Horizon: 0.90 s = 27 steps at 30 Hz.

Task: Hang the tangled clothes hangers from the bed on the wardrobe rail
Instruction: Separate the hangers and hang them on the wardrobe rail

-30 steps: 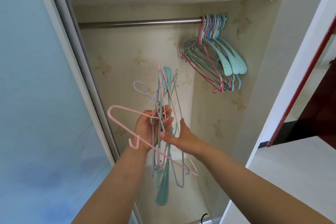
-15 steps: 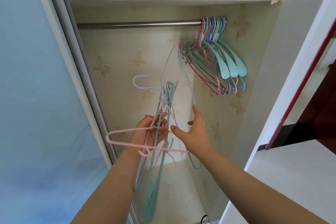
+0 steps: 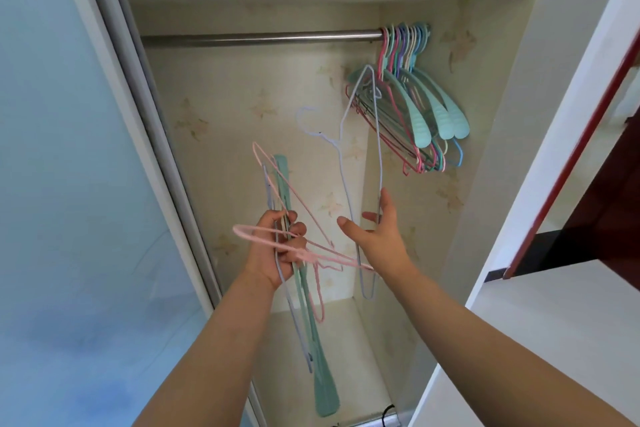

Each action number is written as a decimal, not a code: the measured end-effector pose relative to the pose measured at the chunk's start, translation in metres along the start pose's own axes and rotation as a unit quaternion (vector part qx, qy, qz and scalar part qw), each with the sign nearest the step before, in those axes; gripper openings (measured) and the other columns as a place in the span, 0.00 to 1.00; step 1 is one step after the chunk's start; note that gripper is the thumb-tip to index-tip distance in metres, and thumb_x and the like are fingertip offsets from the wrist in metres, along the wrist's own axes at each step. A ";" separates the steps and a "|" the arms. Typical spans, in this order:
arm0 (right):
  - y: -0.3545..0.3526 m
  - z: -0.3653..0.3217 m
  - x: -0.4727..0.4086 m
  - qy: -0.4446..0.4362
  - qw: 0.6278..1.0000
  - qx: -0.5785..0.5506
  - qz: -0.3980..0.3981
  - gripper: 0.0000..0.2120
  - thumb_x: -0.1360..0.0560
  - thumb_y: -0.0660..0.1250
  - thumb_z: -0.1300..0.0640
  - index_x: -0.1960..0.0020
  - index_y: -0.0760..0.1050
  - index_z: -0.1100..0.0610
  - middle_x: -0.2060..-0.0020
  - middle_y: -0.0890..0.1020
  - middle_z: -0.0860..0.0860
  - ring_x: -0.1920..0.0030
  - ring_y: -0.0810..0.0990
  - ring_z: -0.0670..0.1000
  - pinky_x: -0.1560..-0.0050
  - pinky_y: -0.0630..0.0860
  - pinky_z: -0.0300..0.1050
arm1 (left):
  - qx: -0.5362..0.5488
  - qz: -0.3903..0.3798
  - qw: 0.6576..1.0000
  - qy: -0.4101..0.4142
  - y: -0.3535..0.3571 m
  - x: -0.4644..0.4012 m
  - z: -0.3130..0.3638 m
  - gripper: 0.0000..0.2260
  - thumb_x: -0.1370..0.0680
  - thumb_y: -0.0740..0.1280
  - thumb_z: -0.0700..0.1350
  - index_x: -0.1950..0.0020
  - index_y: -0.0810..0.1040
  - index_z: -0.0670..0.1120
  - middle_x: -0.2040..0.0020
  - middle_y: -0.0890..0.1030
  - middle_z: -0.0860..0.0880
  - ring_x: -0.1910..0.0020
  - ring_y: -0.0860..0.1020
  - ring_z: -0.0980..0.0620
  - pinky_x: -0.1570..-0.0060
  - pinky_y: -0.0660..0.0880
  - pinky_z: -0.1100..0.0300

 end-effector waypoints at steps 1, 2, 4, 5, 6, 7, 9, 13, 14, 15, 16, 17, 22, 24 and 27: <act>0.001 0.001 0.000 0.002 1.000 0.004 -0.013 0.50 0.31 0.76 0.51 0.22 0.45 0.54 0.33 0.61 0.44 0.35 0.69 0.46 0.38 0.72 0.46 | -0.006 -0.005 1.000 -0.006 -0.002 0.002 0.000 0.20 0.44 0.80 0.42 0.61 0.72 0.46 0.69 0.68 0.51 0.83 0.62 0.58 0.86 0.59 0.69; 0.003 0.001 -0.001 0.005 1.000 0.009 -0.024 0.52 0.32 0.76 0.50 0.22 0.44 0.55 0.29 0.59 0.47 0.36 0.69 0.46 0.38 0.72 0.46 | -0.015 -0.013 1.000 -0.013 -0.002 0.004 0.000 0.19 0.43 0.79 0.43 0.61 0.73 0.46 0.69 0.68 0.51 0.83 0.61 0.58 0.85 0.58 0.69; 0.006 0.002 -0.004 0.023 0.999 0.015 -0.034 0.54 0.33 0.77 0.47 0.22 0.43 0.58 0.27 0.58 0.51 0.37 0.70 0.46 0.40 0.73 0.45 | -0.023 -0.033 0.999 -0.021 0.000 0.007 0.002 0.16 0.41 0.79 0.45 0.62 0.73 0.47 0.69 0.68 0.52 0.82 0.59 0.59 0.83 0.56 0.70; 0.007 0.003 -0.004 0.040 0.998 0.018 -0.040 0.54 0.33 0.76 0.45 0.23 0.43 0.59 0.28 0.60 0.52 0.38 0.71 0.47 0.42 0.72 0.43 | -0.022 -0.040 0.999 -0.022 0.002 0.008 0.003 0.16 0.41 0.78 0.45 0.62 0.73 0.47 0.69 0.68 0.52 0.81 0.57 0.59 0.82 0.54 0.70; 0.008 0.004 -0.005 0.059 0.997 0.021 -0.051 0.54 0.33 0.76 0.44 0.23 0.45 0.60 0.31 0.64 0.53 0.39 0.72 0.47 0.43 0.71 0.42 | -0.023 -0.045 0.998 -0.023 0.004 0.009 0.004 0.16 0.40 0.78 0.45 0.63 0.72 0.47 0.69 0.68 0.52 0.80 0.55 0.59 0.81 0.52 0.70; 0.009 0.005 -0.005 0.083 0.994 0.026 -0.063 0.52 0.34 0.76 0.42 0.24 0.48 0.60 0.33 0.67 0.53 0.40 0.73 0.49 0.44 0.69 0.43 | -0.028 -0.051 0.998 -0.023 0.006 0.009 0.005 0.16 0.40 0.78 0.45 0.63 0.72 0.47 0.69 0.68 0.52 0.79 0.55 0.58 0.80 0.52 0.70; 0.012 0.008 -0.002 0.120 0.988 0.035 -0.085 0.49 0.38 0.74 0.37 0.29 0.56 0.60 0.36 0.69 0.53 0.40 0.73 0.52 0.42 0.70 0.48 | -0.053 -0.064 0.996 -0.023 0.010 0.011 0.007 0.15 0.39 0.77 0.46 0.63 0.72 0.46 0.69 0.69 0.51 0.79 0.54 0.58 0.81 0.52 0.70; 0.021 0.011 0.009 0.151 0.983 0.001 -0.108 0.57 0.40 0.74 0.32 0.25 0.51 0.59 0.52 0.69 0.49 0.55 0.71 0.49 0.52 0.73 0.47 | -0.094 -0.088 0.991 -0.027 0.017 0.012 0.012 0.14 0.38 0.76 0.47 0.64 0.72 0.46 0.69 0.68 0.52 0.80 0.54 0.58 0.82 0.55 0.71; 0.023 0.011 0.011 0.158 0.981 -0.027 -0.110 0.53 0.36 0.74 0.35 0.25 0.51 0.60 0.56 0.67 0.50 0.59 0.68 0.48 0.58 0.70 0.45 | -0.099 -0.089 0.991 -0.027 0.017 0.012 0.013 0.14 0.38 0.76 0.47 0.64 0.72 0.46 0.69 0.67 0.52 0.80 0.53 0.58 0.81 0.55 0.71; 0.025 0.011 0.011 0.173 0.976 -0.070 -0.110 0.47 0.33 0.74 0.39 0.27 0.54 0.61 0.59 0.65 0.51 0.62 0.66 0.48 0.62 0.67 0.43 | -0.106 -0.091 0.990 -0.028 0.018 0.012 0.014 0.14 0.38 0.76 0.47 0.64 0.71 0.46 0.69 0.67 0.52 0.79 0.53 0.58 0.81 0.55 0.71; 0.025 0.012 0.010 0.189 0.968 -0.124 -0.109 0.39 0.31 0.73 0.41 0.31 0.60 0.60 0.61 0.64 0.51 0.65 0.64 0.48 0.66 0.65 0.42 | -0.111 -0.094 0.989 -0.030 0.018 0.012 0.014 0.14 0.38 0.76 0.48 0.64 0.71 0.46 0.69 0.67 0.52 0.79 0.53 0.58 0.81 0.55 0.71; 0.026 0.012 0.009 0.202 0.956 -0.183 -0.105 0.30 0.30 0.72 0.43 0.39 0.66 0.60 0.64 0.62 0.51 0.67 0.61 0.47 0.69 0.62 0.40 | -0.113 -0.099 0.988 -0.033 0.017 0.012 0.015 0.14 0.37 0.76 0.48 0.64 0.72 0.46 0.69 0.67 0.52 0.79 0.53 0.58 0.81 0.55 0.71; 0.022 0.005 0.004 0.229 0.917 -0.326 -0.005 0.03 0.20 0.61 0.57 0.52 0.71 0.55 0.69 0.60 0.49 0.74 0.57 0.46 0.79 0.55 0.36 | -0.104 -0.088 0.990 -0.042 0.010 0.011 0.018 0.15 0.39 0.77 0.50 0.66 0.73 0.46 0.70 0.67 0.51 0.80 0.53 0.58 0.80 0.54 0.72; 0.018 0.006 0.004 0.219 0.926 -0.307 0.020 0.09 0.20 0.55 0.63 0.47 0.73 0.56 0.69 0.62 0.49 0.76 0.57 0.45 0.81 0.55 0.35 | -0.103 -0.072 0.992 -0.031 0.007 0.011 0.021 0.16 0.40 0.77 0.51 0.66 0.72 0.47 0.70 0.67 0.51 0.79 0.52 0.58 0.79 0.53 0.72; 0.012 0.004 0.004 0.209 0.934 -0.290 0.006 0.15 0.20 0.51 0.65 0.45 0.75 0.55 0.70 0.64 0.48 0.77 0.59 0.45 0.81 0.55 0.35 | -0.113 -0.056 0.991 -0.034 0.002 0.011 0.024 0.17 0.41 0.78 0.52 0.67 0.71 0.47 0.71 0.66 0.52 0.80 0.52 0.58 0.80 0.54 0.73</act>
Point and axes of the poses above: each hand's wrist, its own x-axis away from the middle knuckle, its own y-axis out of the palm, z = x × y, the point moved 2 cm from there along -x, towards the middle knuckle
